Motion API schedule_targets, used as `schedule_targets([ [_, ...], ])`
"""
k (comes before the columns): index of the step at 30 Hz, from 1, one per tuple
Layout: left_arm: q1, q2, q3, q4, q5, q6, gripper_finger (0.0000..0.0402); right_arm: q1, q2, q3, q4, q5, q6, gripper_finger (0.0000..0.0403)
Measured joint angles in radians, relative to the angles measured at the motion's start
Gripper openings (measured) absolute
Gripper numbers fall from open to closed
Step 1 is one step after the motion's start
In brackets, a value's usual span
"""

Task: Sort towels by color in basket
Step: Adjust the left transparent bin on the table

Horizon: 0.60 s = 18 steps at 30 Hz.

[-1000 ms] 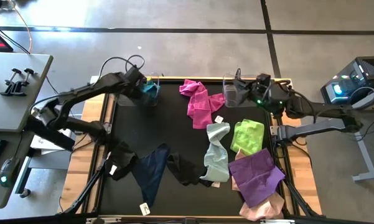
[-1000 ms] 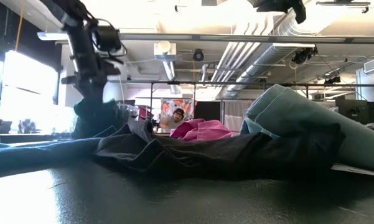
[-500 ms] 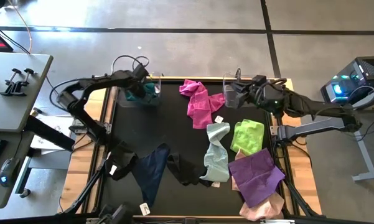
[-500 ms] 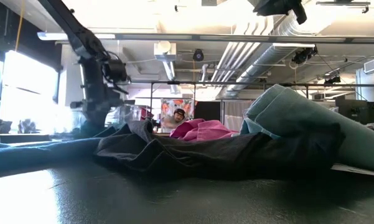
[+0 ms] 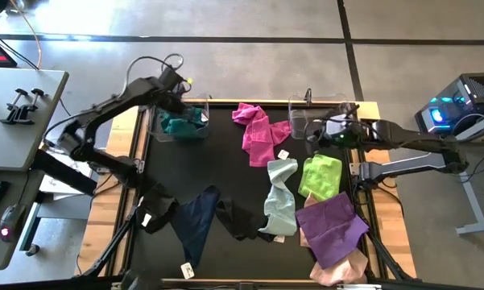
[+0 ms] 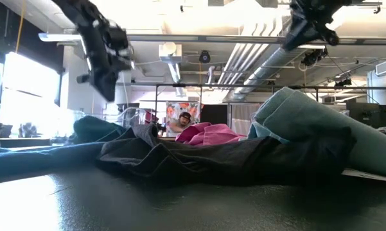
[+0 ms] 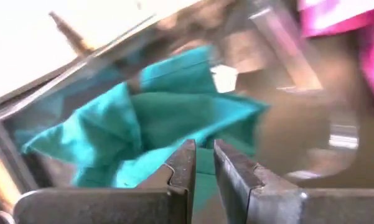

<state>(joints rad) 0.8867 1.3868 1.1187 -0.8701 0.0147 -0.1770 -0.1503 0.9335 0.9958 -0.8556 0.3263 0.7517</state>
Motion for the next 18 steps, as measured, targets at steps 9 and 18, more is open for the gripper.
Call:
schedule_targets([
  [9,-0.209,-0.119,-0.106,-0.094,0.172,-0.131,0.0022,-0.04,0.004,0.0,-0.097,-0.07,0.036,0.006],
  [18,-0.228,-0.015,-0.24,-0.054,-0.169,-0.179,0.0002,-0.047,0.004,0.0,-0.101,-0.074,0.028,0.006],
])
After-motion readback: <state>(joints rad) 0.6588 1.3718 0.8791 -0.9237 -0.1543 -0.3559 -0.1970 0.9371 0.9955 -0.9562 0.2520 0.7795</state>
